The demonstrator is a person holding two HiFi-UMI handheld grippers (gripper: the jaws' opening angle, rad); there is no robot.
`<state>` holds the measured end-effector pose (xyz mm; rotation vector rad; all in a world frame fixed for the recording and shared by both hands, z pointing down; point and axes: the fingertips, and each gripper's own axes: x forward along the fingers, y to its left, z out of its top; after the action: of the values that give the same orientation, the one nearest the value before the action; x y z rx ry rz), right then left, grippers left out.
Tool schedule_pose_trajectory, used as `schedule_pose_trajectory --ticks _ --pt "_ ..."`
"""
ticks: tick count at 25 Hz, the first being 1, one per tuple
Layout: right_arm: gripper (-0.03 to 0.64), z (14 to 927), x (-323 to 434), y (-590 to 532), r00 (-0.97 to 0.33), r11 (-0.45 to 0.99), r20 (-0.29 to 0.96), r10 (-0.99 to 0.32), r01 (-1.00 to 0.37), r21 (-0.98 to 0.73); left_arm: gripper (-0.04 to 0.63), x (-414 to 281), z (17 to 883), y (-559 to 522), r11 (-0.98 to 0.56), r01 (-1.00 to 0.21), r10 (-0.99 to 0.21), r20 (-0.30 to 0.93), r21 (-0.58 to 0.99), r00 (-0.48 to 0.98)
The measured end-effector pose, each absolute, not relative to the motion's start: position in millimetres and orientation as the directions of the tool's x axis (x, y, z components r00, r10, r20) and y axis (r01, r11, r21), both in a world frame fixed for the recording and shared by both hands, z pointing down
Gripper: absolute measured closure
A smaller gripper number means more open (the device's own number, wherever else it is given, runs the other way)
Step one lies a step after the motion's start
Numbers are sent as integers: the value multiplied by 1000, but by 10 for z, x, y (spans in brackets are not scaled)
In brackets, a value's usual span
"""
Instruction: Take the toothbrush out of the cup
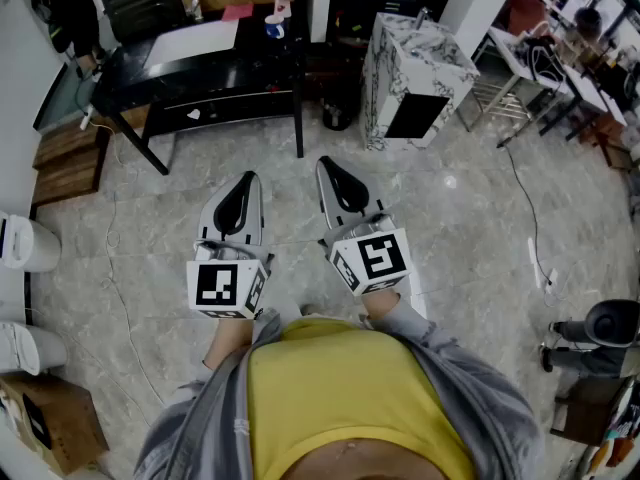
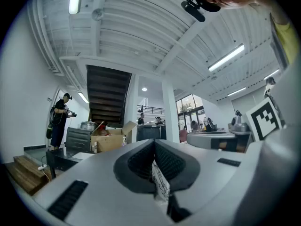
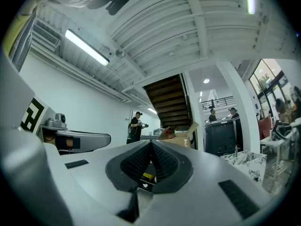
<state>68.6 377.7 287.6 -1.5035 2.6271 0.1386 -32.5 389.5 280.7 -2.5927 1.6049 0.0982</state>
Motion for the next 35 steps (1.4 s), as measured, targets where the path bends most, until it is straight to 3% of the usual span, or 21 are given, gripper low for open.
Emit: schedule_pose_trajectory --ticks 9,26,35 --pt "600 2965 594 3203 -497 496 -157 -854 -867 46 595 -401 2931 3321 -451 -891 -885 -104 -51 454" --pt "541 3051 -8 648 -448 450 -166 -878 -893 31 595 -928 2945 821 -522 -850 -843 -105 -72 527" --pt "523 3171 -197 -90 -398 397 -141 -906 -917 37 595 -1158 3081 -6 -561 -827 -821 -101 -36 561"
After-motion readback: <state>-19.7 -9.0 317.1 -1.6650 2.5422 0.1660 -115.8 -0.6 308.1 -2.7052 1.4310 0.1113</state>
